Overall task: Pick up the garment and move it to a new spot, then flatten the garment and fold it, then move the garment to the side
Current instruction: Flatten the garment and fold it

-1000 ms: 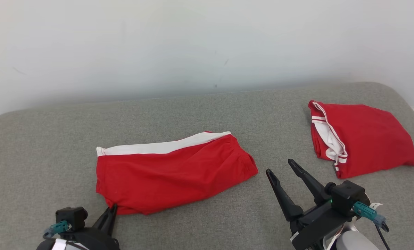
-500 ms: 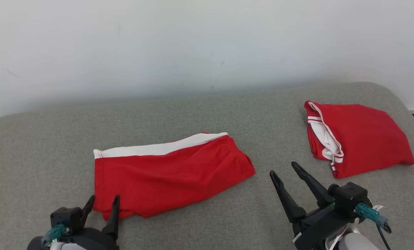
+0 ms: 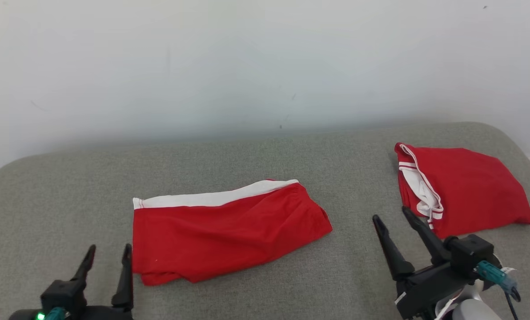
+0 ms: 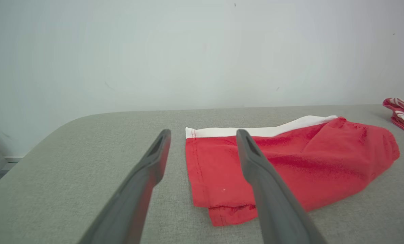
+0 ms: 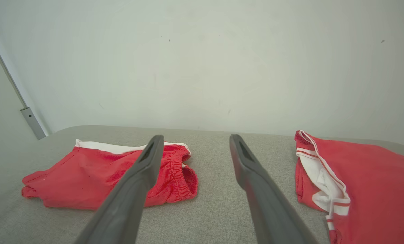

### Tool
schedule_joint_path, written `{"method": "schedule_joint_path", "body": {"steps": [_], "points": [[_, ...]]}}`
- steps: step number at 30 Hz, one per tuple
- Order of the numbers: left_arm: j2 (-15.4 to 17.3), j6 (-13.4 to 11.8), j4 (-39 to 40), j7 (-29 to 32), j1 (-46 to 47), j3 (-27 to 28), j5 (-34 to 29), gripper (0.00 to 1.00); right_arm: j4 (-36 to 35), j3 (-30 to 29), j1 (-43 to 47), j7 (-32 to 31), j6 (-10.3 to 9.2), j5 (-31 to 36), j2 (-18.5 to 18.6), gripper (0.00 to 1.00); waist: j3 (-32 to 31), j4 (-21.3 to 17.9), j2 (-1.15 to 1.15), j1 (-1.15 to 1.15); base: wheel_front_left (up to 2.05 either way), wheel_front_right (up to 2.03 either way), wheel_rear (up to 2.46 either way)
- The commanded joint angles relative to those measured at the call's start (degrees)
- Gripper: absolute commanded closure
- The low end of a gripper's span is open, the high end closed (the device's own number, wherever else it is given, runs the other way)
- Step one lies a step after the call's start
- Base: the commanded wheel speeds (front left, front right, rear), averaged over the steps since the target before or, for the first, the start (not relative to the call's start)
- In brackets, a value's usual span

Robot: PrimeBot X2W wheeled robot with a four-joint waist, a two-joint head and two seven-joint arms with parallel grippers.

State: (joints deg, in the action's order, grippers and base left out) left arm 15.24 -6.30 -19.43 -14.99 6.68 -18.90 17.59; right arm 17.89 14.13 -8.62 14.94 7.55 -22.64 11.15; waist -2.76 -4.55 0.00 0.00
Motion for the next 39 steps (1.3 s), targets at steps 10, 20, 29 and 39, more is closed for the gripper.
{"method": "schedule_joint_path", "body": {"steps": [10,20,29,39], "points": [[2.2,-4.3,9.4,-0.3,-8.4,5.5,-1.5,0.00,-0.2,-6.9,4.1,0.0,-0.14,2.4,-1.8,0.00,-1.5,0.4,0.00,0.00,0.00,0.00,0.00],[4.3,-7.1,13.2,1.0,-14.2,8.1,-0.4,0.00,-1.5,-9.7,5.9,-2.6,-0.14,5.0,-3.4,0.00,-1.5,1.4,0.00,0.00,0.00,0.00,0.00],[5.0,-8.3,15.4,1.0,-16.1,9.0,-0.2,0.00,-2.0,-10.7,6.2,-3.2,-0.14,5.9,-4.4,0.00,-1.1,1.8,0.00,0.00,0.00,0.00,0.00],[5.6,-8.6,17.1,2.9,-15.0,7.3,-1.4,0.00,-1.9,-10.7,5.6,-3.7,-0.14,6.0,-4.9,0.00,-0.6,1.5,0.00,0.00,0.00,0.00,0.00]]}}
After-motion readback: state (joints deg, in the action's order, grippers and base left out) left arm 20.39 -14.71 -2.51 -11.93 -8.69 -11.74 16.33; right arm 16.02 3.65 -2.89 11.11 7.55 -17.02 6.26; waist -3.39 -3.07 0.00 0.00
